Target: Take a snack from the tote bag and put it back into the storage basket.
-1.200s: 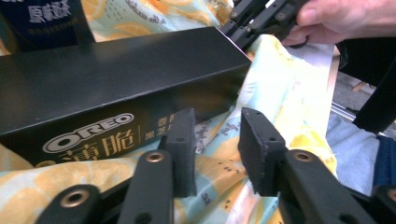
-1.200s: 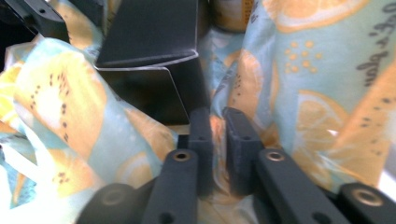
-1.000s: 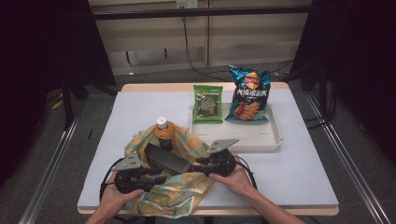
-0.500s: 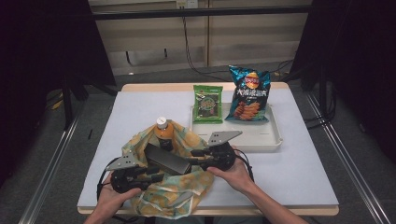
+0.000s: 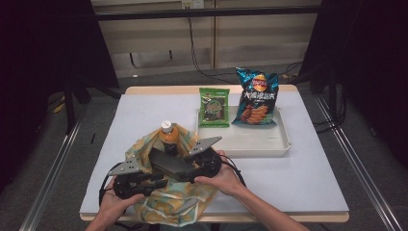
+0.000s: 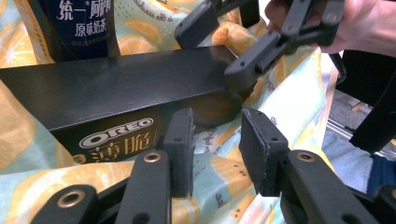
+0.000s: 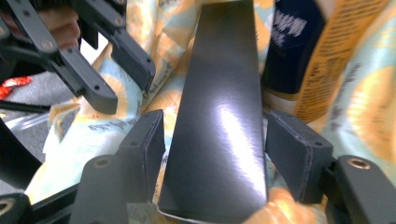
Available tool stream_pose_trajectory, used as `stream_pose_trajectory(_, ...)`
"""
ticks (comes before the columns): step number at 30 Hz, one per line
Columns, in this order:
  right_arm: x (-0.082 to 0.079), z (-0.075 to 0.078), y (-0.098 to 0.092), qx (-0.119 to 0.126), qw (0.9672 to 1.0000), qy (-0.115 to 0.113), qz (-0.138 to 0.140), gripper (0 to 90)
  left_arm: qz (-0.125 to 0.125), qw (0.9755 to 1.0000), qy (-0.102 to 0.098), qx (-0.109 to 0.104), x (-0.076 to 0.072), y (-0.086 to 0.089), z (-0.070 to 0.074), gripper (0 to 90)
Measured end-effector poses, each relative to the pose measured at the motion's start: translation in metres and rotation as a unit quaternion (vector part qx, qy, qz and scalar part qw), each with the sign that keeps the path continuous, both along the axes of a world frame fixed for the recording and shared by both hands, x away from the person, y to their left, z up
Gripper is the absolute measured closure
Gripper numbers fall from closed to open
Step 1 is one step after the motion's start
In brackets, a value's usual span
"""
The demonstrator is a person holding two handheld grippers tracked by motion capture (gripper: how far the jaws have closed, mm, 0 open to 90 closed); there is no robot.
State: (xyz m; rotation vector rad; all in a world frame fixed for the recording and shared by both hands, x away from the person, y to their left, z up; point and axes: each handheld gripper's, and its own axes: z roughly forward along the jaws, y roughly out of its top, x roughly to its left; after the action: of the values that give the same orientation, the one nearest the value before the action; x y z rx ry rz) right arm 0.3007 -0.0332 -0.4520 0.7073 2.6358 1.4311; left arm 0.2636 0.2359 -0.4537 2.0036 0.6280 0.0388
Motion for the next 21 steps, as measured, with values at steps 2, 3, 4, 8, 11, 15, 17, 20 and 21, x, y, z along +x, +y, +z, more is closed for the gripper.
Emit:
stream_pose_trajectory(2,0.000,-0.003,0.004,-0.011,0.9999,0.000,-0.001,35.5,0.007,1.0000,-0.001,0.000,0.001,0.002,0.000,64.6)
stream_pose_trajectory(3,0.000,-0.005,0.006,-0.017,0.9999,0.001,-0.002,34.9,0.010,0.9999,0.000,-0.001,0.001,0.002,0.001,64.5)
stream_pose_trajectory(4,0.001,-0.007,0.008,-0.022,0.9998,0.000,-0.002,33.9,0.013,0.9999,-0.001,-0.001,0.001,0.003,0.001,64.5)
stream_pose_trajectory(8,0.002,-0.014,0.016,-0.036,0.9993,-0.002,-0.009,33.5,0.016,0.9999,0.000,-0.005,0.001,0.004,0.001,64.5)
stream_pose_trajectory(11,0.003,-0.020,0.021,-0.047,0.9988,0.003,-0.010,34.9,0.016,0.9999,-0.002,-0.001,0.002,0.005,0.000,63.7)
stream_pose_trajectory(15,0.003,-0.022,0.021,-0.050,0.9987,0.004,-0.013,38.9,0.020,0.9998,-0.001,-0.007,0.002,0.005,0.000,63.2)
stream_pose_trajectory(17,0.003,-0.019,0.019,-0.050,0.9986,-0.002,-0.016,42.4,0.019,0.9998,-0.002,-0.002,0.002,0.006,0.000,63.2)
stream_pose_trajectory(20,0.003,-0.017,0.014,-0.052,0.9986,0.000,-0.012,42.8,0.021,0.9998,-0.002,-0.004,0.002,0.006,0.000,63.2)
stream_pose_trajectory(21,0.001,-0.015,0.013,-0.054,0.9984,0.002,-0.015,42.8,0.020,0.9998,-0.005,-0.003,0.002,0.006,0.001,63.1)
